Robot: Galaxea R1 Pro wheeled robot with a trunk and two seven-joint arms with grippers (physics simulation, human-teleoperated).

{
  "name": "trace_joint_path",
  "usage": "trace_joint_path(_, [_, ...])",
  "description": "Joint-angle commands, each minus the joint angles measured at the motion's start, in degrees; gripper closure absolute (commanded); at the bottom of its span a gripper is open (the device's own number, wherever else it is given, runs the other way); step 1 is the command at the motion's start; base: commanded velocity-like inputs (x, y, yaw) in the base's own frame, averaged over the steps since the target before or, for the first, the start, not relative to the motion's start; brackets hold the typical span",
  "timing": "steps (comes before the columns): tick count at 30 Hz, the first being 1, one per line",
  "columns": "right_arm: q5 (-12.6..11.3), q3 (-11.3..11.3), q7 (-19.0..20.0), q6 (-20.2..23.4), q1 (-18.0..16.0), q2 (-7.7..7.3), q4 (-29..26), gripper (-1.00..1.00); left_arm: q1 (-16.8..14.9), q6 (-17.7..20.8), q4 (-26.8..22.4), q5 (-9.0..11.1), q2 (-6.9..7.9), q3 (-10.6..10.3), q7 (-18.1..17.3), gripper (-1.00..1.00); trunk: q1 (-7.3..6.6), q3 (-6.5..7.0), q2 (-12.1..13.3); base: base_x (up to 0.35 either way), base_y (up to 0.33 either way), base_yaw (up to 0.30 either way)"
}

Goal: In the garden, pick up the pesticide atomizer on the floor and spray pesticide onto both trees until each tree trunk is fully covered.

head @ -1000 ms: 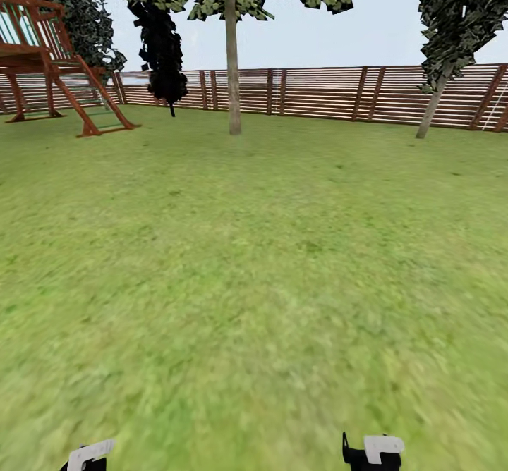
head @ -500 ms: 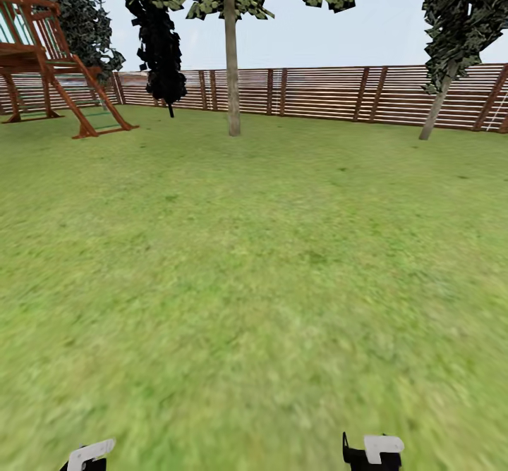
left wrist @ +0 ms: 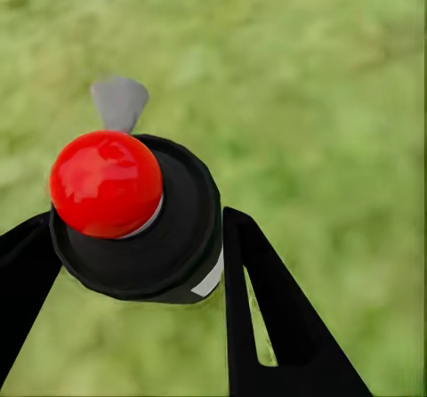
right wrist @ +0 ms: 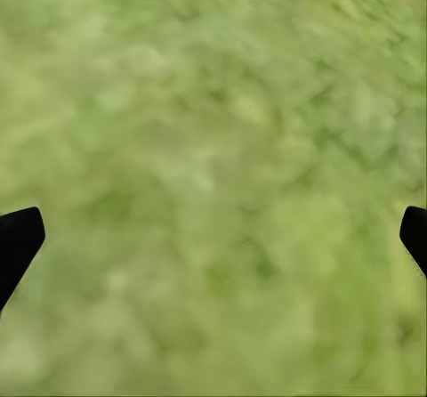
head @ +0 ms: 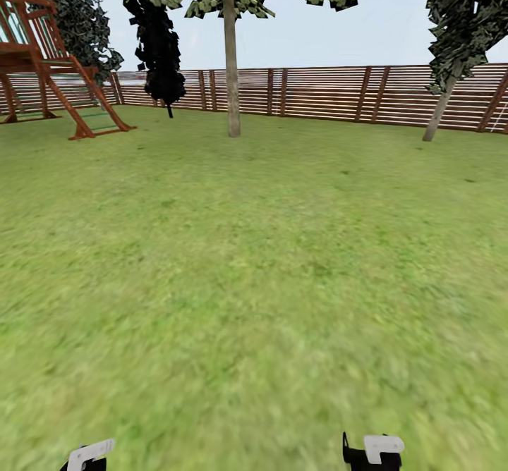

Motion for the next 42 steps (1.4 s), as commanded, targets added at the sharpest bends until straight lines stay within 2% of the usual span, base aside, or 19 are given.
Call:
trace_joint_path(1, [0.0, 0.0, 0.0, 0.0, 0.0, -0.01, 0.0, -1.0, 0.0, 0.0, 0.0, 0.0, 0.0, 0.0, 0.0, 1.0, 0.0, 0.0, 0.0, 0.338, 0.0, 0.0])
trace_joint_path(42, [0.0, 0.0, 0.0, 0.0, 0.0, -0.02, 0.0, -1.0, 0.0, 0.0, 0.0, 0.0, 0.0, 0.0, 0.0, 1.0, 0.0, 0.0, 0.0, 0.338, 0.0, 0.0])
